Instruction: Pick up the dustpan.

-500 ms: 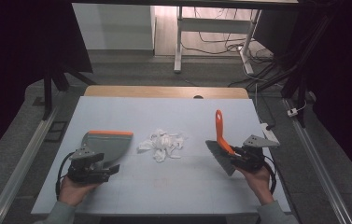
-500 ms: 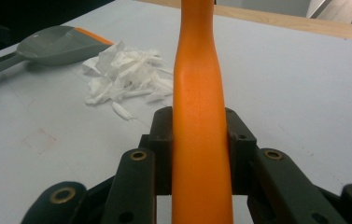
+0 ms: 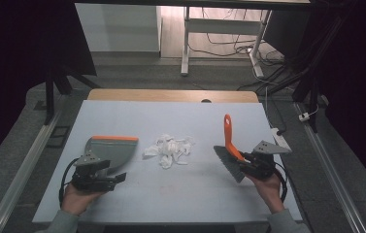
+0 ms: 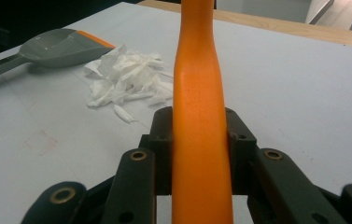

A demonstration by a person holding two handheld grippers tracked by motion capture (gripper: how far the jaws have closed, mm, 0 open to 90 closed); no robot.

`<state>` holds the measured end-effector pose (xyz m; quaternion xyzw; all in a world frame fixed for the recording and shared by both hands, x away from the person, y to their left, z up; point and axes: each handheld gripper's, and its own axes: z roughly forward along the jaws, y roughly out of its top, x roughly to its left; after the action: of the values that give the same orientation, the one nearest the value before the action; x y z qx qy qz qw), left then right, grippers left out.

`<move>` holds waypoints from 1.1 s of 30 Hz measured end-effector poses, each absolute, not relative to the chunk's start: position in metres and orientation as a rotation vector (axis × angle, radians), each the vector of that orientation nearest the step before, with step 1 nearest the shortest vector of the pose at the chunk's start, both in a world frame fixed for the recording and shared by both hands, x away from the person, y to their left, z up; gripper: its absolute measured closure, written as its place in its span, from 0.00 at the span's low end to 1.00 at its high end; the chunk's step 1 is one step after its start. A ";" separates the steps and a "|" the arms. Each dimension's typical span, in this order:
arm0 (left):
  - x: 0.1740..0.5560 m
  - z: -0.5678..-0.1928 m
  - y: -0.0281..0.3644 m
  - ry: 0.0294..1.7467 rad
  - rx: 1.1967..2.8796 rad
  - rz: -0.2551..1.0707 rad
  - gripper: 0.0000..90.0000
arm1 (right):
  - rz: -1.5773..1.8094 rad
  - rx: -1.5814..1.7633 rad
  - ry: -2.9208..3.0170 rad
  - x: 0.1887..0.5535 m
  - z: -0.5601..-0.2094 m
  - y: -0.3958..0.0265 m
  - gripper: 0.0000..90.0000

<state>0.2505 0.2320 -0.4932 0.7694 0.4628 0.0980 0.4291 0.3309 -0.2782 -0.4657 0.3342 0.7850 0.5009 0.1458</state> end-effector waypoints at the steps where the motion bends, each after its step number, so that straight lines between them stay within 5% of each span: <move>1: 0.251 -0.493 0.232 1.159 1.917 0.248 0.17 | 1.442 0.962 2.260 0.331 -0.466 -0.278 0.78; 25: 0.237 -0.456 0.221 1.150 1.922 0.312 0.15 | 1.428 0.944 2.290 0.329 -0.466 -0.278 0.77; 33: 0.236 -0.447 0.217 1.297 1.944 0.291 0.14 | 1.421 0.936 2.298 0.329 -0.465 -0.277 0.77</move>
<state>0.2357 0.2172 -0.4466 0.7624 0.5088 0.1143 0.3832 0.3287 -0.2769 -0.4654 0.3239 0.7957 0.4921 0.1405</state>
